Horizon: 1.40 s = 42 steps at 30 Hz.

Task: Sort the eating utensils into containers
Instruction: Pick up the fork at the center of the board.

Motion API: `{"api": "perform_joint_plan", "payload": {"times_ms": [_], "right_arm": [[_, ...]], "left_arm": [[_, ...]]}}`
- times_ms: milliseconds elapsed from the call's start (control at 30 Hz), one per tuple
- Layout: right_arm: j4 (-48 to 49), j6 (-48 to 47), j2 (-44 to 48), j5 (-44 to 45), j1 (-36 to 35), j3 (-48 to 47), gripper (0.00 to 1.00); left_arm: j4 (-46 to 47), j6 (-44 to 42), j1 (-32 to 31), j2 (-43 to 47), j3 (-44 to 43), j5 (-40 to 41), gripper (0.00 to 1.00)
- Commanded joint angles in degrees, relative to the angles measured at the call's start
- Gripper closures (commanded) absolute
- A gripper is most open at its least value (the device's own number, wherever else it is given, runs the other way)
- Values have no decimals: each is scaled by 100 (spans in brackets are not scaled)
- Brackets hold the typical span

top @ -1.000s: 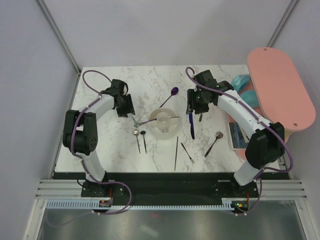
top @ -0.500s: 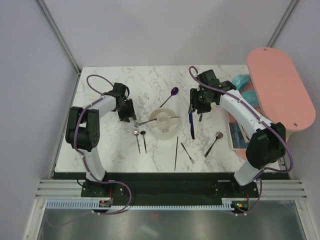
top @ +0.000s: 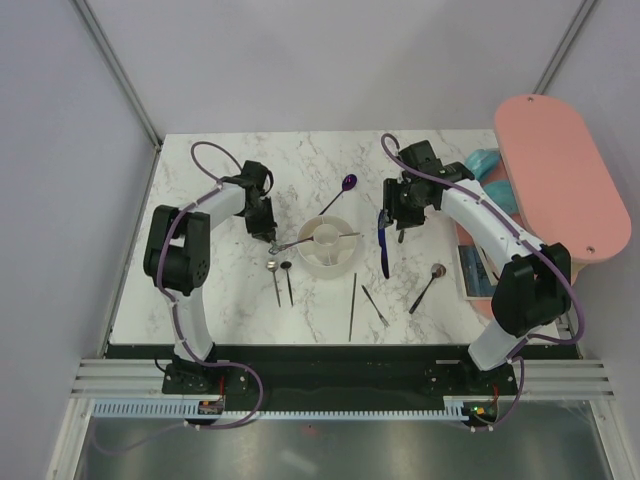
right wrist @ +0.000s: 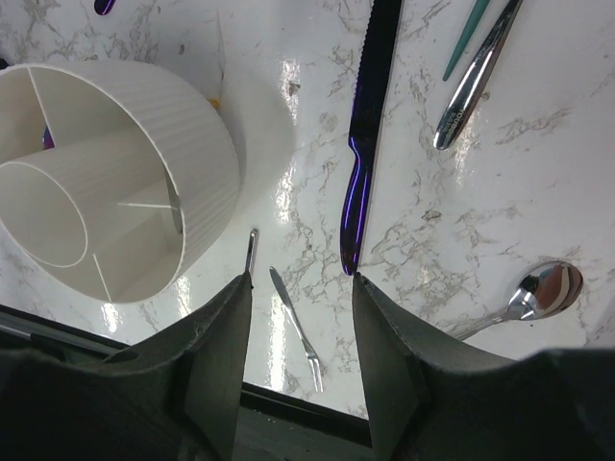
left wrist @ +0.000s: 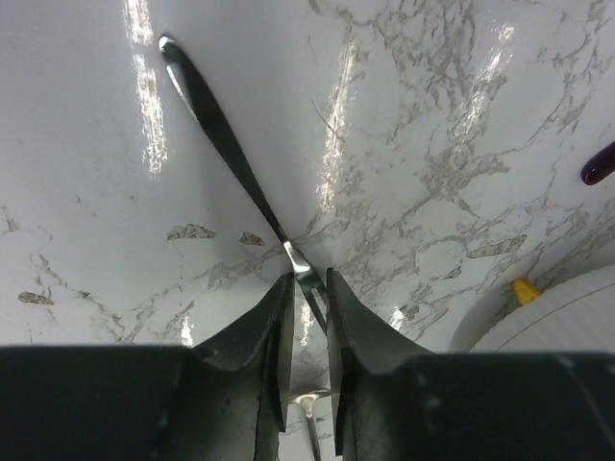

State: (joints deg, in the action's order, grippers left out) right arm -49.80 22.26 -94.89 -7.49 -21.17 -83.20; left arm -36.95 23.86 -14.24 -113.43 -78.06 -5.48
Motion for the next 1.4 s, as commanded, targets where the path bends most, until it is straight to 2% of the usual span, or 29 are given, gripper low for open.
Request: {"api": "perform_joint_plan", "payload": {"times_ms": [0, 100, 167, 200, 267, 733, 767, 800, 867, 967, 1067, 1367], "right_arm": [[120, -73, 138, -69, 104, 41, 46], [129, -90, 138, -148, 227, 41, 47], [128, -108, 146, -183, 271, 23, 47], [137, -108, 146, -200, 306, 6, 47], [129, -134, 112, -244, 350, -21, 47], [137, -249, -108, -412, 517, -179, 47], [137, -249, -126, -420, 526, -179, 47], [146, -249, -135, -420, 535, -170, 47], [155, -240, -152, -429, 535, -170, 48], [181, -222, -179, -447, 526, -162, 48], [208, -205, -196, -455, 526, -144, 48], [216, -187, -205, -473, 526, -153, 48]], "left_arm": [[-418, -65, -175, -470, -42, 309, 74], [-532, -57, -185, -496, -51, 442, 77], [-664, -65, -185, -470, -43, 486, 85], [-682, -65, -184, -452, -25, 495, 93], [-752, -65, -184, -391, -16, 521, 98], [-893, -320, -184, 136, 37, 443, 98], [-910, -320, -184, 171, 28, 451, 98], [-963, -320, -184, 198, 19, 425, 93], [-998, -303, -184, 286, 19, 381, 76], [-1051, -294, -184, 426, 54, 284, 69], [-1078, -268, -184, 558, 115, 284, 64], [-1113, -311, -193, 611, 125, -58, 64]]}}
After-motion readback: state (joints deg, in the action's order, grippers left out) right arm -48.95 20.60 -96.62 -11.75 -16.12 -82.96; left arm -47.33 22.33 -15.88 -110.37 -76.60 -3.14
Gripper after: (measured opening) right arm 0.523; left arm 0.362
